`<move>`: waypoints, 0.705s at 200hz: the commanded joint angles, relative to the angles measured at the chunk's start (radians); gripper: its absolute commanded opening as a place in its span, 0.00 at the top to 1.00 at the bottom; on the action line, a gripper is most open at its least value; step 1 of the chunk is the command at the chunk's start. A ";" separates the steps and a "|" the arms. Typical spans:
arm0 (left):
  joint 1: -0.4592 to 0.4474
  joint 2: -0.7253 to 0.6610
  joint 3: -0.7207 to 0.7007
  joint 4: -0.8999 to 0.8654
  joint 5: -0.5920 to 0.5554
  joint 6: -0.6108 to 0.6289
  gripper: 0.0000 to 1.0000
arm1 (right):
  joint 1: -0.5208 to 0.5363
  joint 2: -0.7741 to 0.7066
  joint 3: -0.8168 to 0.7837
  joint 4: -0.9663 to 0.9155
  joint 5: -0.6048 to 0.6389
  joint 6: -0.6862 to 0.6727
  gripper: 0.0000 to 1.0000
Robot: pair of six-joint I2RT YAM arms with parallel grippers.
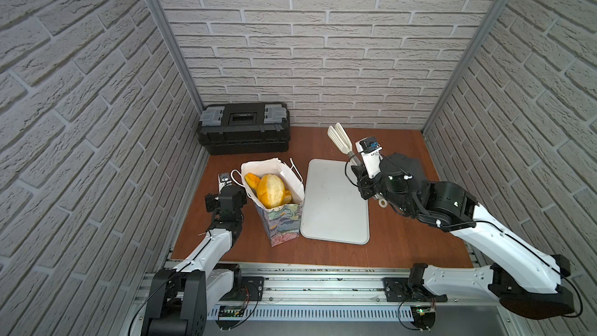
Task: Pack bread into a paper bag
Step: Place the clamp at the center of the board.
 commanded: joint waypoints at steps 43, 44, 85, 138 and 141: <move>0.006 -0.028 -0.023 0.036 -0.007 -0.008 0.02 | -0.135 -0.054 -0.216 0.107 0.042 0.041 0.88; 0.006 -0.028 -0.023 0.036 -0.007 -0.008 0.02 | -0.137 -0.055 -0.220 0.108 0.042 0.042 0.88; 0.006 -0.023 -0.023 0.043 -0.002 -0.006 0.02 | -0.287 -0.102 -0.421 0.182 0.014 0.114 0.88; 0.006 -0.023 -0.024 0.043 -0.002 -0.007 0.02 | -0.505 -0.051 -0.667 0.321 -0.095 0.189 0.89; 0.006 -0.023 -0.024 0.043 -0.002 -0.004 0.02 | -0.514 -0.044 -0.673 0.326 -0.099 0.191 0.89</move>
